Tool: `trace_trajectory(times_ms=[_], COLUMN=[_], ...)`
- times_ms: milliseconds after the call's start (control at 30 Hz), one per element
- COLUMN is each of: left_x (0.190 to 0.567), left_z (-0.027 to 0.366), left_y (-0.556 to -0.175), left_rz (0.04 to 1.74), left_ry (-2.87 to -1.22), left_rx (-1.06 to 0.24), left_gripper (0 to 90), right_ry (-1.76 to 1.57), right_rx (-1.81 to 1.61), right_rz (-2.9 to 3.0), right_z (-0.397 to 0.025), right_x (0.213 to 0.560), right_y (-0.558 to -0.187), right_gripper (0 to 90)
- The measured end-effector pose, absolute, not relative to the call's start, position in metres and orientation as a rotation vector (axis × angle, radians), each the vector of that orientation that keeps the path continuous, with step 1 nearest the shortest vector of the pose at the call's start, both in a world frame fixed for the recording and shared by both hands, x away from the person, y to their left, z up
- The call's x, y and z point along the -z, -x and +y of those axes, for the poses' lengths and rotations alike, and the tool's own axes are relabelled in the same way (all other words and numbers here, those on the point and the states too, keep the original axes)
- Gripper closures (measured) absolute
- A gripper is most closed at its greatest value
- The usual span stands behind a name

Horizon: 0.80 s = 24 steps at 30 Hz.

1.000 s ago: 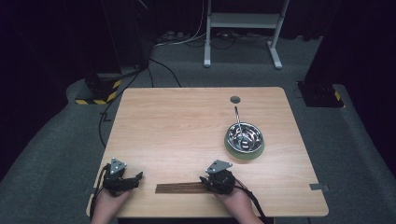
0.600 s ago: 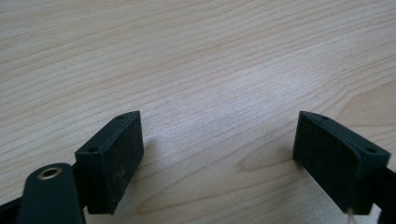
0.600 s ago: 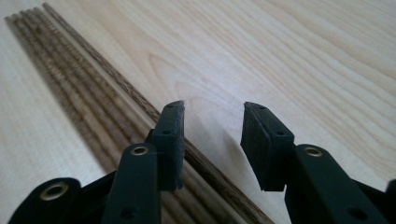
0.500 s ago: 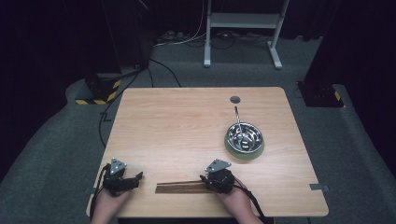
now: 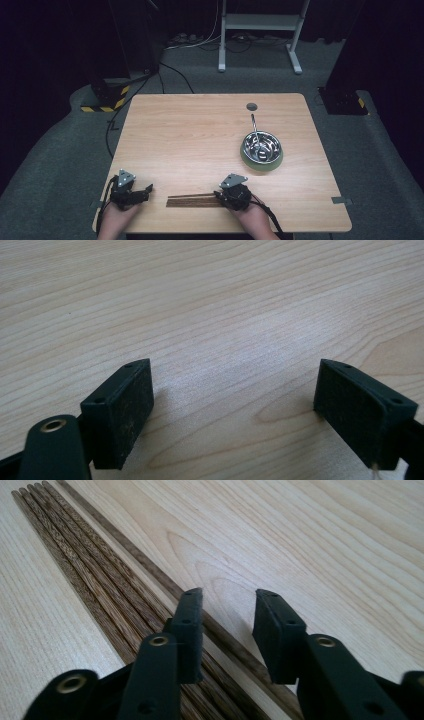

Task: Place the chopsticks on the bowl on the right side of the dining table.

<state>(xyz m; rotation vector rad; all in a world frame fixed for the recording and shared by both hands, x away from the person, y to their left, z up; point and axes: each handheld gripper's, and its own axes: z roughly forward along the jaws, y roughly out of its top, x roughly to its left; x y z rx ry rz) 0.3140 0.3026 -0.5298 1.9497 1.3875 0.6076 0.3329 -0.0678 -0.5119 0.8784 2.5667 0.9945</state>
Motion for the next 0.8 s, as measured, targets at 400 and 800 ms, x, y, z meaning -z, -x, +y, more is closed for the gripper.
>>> trace_trajectory(times_ms=[400,800], left_x=[0.530,0.530], left_z=[0.303,0.303], left_y=[-0.314,-0.314], left_rz=[1.387,1.388], left_ry=[-1.950,-1.949], left_rx=[-0.608,-0.607], left_gripper=[16.1,16.1], right_ry=[-0.866,-0.906], right_rx=[-0.960,-0.964], right_rz=[2.566,2.620], right_z=[-0.066,-0.072], right_x=[0.514,0.510], right_y=[-0.352,-0.383], right_gripper=[74.0,79.9])
